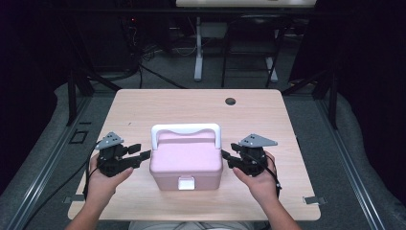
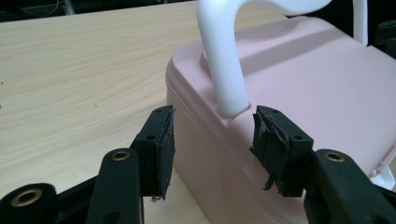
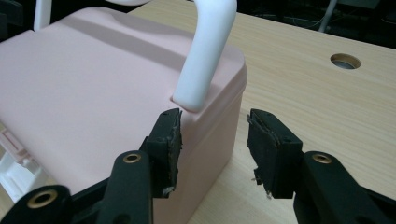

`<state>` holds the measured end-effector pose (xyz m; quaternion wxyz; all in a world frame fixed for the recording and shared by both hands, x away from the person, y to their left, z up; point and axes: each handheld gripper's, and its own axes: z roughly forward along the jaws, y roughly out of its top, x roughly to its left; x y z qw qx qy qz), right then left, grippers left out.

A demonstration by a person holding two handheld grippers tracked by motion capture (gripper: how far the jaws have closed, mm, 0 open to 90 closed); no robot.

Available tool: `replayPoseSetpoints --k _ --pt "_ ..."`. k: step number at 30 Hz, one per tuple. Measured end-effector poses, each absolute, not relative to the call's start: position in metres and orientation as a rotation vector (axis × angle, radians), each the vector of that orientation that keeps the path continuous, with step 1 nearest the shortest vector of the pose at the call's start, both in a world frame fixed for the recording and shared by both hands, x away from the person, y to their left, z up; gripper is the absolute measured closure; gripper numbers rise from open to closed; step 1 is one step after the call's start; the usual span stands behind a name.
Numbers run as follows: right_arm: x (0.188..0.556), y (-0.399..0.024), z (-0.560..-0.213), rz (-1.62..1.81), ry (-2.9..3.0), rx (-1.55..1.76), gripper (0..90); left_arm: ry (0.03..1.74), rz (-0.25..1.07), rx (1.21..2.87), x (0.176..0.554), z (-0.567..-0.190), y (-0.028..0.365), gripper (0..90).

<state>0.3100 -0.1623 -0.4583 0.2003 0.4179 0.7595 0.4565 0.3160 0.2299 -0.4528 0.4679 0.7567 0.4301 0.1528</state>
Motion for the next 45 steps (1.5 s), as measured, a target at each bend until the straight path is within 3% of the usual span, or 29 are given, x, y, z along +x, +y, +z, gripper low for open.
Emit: replayPoseSetpoints --k 14,27,45 --pt "0.332 -0.152 -0.451 1.347 2.139 1.176 51.6 1.04 0.348 1.834 0.339 -0.448 0.215 47.4" --pt "0.345 -0.144 -0.456 1.422 2.145 1.178 52.8 1.005 0.34 1.846 0.343 -0.456 0.201 56.5" --pt "0.333 -0.142 -0.457 1.391 2.132 1.097 70.1 0.969 0.417 1.855 0.334 -0.455 0.204 69.5"
